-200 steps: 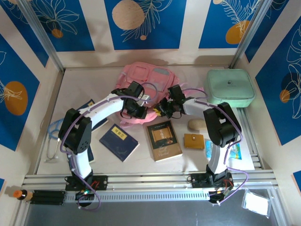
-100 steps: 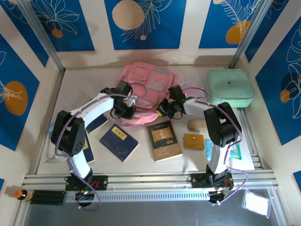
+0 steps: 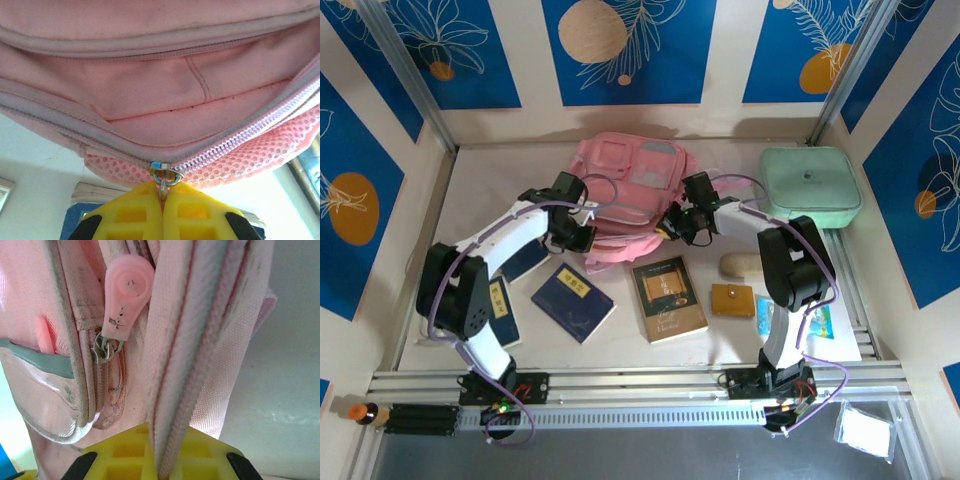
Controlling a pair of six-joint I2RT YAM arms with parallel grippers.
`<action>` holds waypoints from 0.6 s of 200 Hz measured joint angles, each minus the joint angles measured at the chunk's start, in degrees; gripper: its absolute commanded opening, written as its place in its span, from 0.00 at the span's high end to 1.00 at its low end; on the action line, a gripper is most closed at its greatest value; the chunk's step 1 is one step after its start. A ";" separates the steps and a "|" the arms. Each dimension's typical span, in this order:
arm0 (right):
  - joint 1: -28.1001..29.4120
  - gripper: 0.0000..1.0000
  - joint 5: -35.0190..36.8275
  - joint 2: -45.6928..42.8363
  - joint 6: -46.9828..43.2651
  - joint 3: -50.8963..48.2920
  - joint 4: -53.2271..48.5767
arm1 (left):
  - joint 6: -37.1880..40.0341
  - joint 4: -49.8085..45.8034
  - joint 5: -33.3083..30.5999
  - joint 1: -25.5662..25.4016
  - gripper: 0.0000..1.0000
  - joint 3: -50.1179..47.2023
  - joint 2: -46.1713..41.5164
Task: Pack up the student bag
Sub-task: Unzip the student bag at the top-center of the table.
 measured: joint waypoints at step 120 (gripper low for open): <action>-11.13 0.51 8.59 -7.96 -7.78 -1.33 -3.34 | -9.81 5.73 9.75 -11.56 1.00 8.59 7.58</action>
